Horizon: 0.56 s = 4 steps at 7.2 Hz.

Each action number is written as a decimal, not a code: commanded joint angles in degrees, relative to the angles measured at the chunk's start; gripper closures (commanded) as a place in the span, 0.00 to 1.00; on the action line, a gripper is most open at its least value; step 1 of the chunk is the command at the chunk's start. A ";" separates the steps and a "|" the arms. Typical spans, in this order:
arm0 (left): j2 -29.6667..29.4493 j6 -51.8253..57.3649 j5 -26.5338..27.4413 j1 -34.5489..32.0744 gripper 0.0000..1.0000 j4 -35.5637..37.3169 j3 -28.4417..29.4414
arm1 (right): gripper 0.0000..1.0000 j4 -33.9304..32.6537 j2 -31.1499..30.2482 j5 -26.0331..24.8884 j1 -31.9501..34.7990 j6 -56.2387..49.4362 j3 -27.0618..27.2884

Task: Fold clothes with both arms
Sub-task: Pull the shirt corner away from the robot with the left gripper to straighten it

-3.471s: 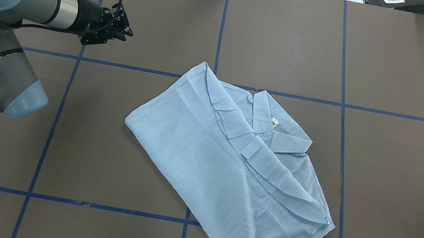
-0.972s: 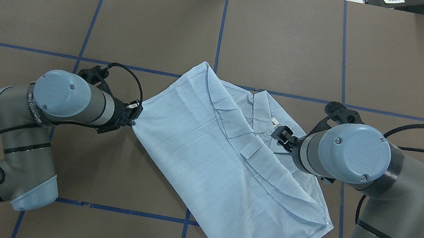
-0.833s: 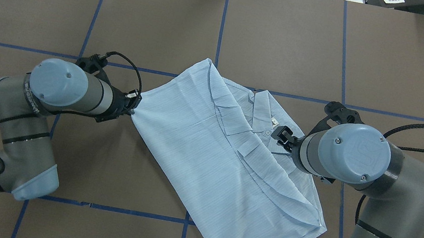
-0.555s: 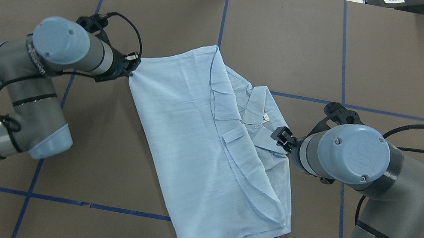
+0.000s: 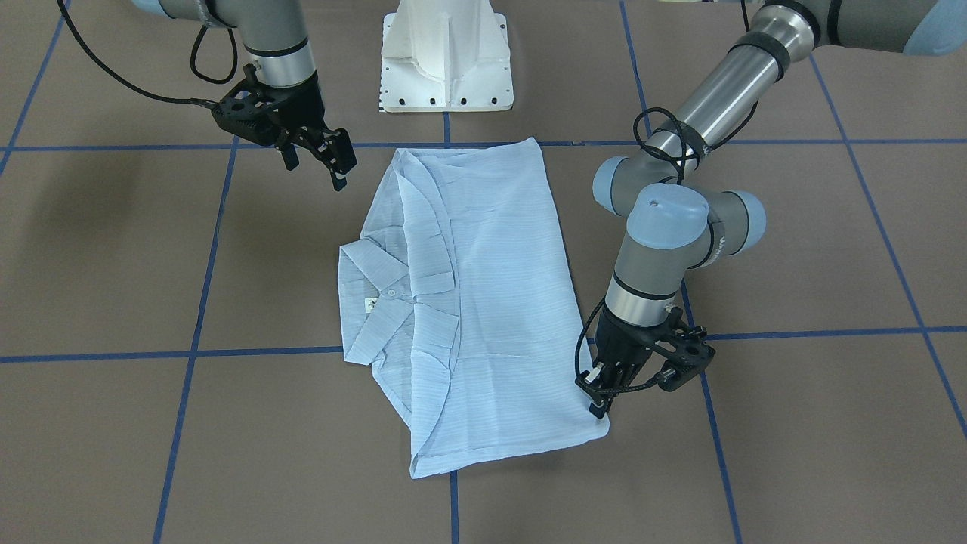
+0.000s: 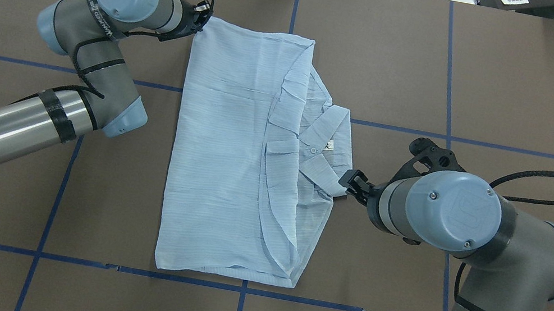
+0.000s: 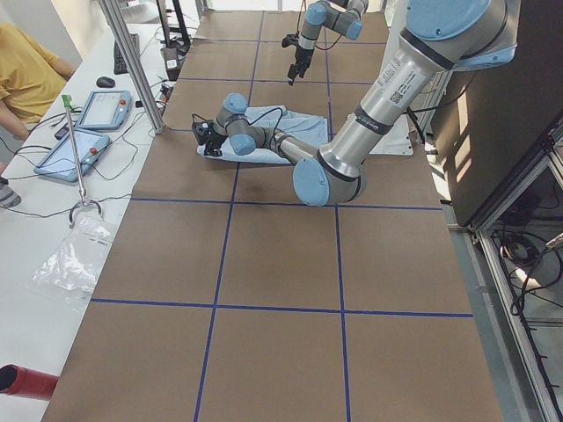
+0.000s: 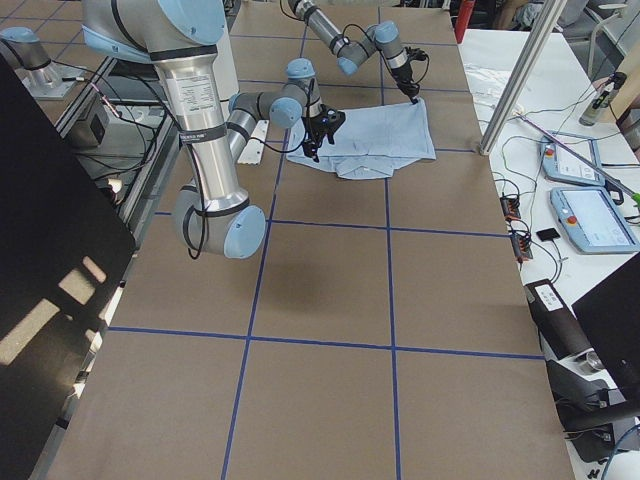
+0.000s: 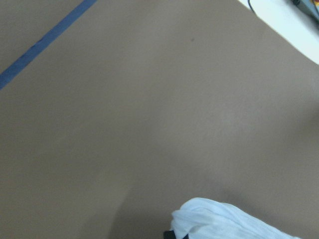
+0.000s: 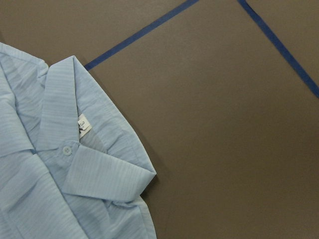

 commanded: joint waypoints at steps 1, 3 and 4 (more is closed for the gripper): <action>3.34 0.30 -5.48 -0.52 0.59 -0.25 -8.51 | 0.00 1.71 3.52 -2.14 -4.48 -0.73 -4.48; 11.17 2.83 -10.10 -1.92 0.59 -0.07 -18.92 | 0.00 1.27 4.50 -4.36 -10.37 -8.85 -5.03; 13.55 7.20 -10.63 -3.23 0.59 0.02 -21.83 | 0.00 1.27 5.99 -5.75 -12.66 -14.74 -7.46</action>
